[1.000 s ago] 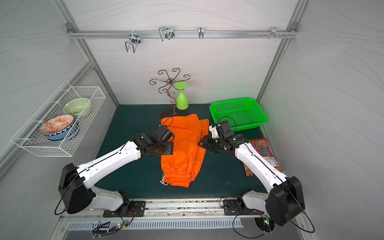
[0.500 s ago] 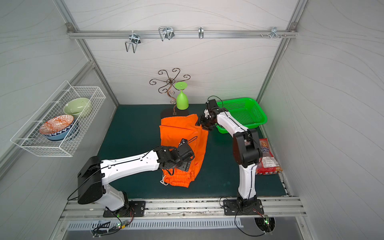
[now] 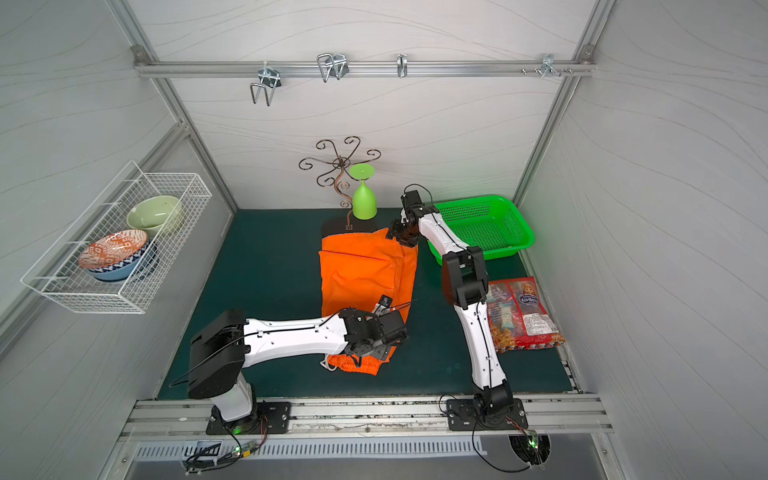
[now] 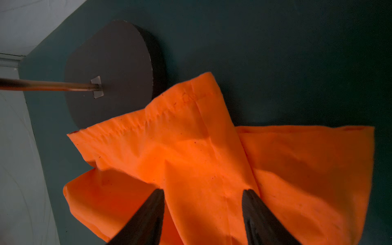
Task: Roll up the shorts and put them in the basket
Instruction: Fold the shorts at the center of the board.
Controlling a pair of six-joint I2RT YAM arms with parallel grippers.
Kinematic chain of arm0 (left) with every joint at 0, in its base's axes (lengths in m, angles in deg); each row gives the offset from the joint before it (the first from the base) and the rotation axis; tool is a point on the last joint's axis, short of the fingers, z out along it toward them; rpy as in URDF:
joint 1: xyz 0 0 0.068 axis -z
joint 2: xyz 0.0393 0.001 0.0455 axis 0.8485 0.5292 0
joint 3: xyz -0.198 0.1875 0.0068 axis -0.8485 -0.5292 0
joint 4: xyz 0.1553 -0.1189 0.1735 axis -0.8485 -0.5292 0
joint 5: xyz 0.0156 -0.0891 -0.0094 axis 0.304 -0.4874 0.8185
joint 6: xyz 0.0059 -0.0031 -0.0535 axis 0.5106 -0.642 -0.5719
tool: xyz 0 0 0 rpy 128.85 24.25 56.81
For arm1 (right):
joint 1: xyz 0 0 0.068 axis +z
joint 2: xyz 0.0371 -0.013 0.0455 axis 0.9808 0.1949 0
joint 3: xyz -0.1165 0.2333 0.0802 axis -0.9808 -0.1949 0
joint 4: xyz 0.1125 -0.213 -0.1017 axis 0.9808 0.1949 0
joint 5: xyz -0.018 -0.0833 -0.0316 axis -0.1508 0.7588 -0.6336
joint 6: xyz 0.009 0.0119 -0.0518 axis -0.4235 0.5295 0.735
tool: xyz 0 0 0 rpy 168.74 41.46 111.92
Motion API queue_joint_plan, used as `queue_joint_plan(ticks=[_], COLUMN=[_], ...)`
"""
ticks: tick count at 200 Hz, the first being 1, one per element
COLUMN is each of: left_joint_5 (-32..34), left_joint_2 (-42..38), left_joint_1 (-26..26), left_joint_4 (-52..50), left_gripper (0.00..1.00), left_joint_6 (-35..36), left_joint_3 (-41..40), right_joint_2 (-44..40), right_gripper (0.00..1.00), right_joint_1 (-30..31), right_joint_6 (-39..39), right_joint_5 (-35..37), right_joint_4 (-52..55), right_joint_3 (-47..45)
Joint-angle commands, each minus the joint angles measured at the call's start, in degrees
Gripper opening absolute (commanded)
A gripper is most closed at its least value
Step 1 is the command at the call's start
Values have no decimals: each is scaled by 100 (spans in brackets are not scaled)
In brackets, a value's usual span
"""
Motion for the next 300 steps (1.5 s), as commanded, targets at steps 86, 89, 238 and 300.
queue_joint_plan(ticks=[86,89,238,300], left_joint_5=[482,481,1650,347], left_joint_2=[-467,-486,-1349,-1096], left_joint_1=[93,89,464,527], left_joint_4=[-213,-212,-2431,-962], left_gripper=[0,0,0,65], left_joint_6=[17,32,1532,851], left_joint_3=[-339,-340,890,519], right_joint_2=[1041,1041,-1341,-1143], right_gripper=[48,44,0,0], right_joint_1=[56,62,-729,-794], right_joint_6=[380,374,-632,-477], right_joint_5=[-181,-194,-1178,-1235], right_joint_4=[-72,-85,-2752,-2582], right_joint_3=[1210,1210,-2424,-2631])
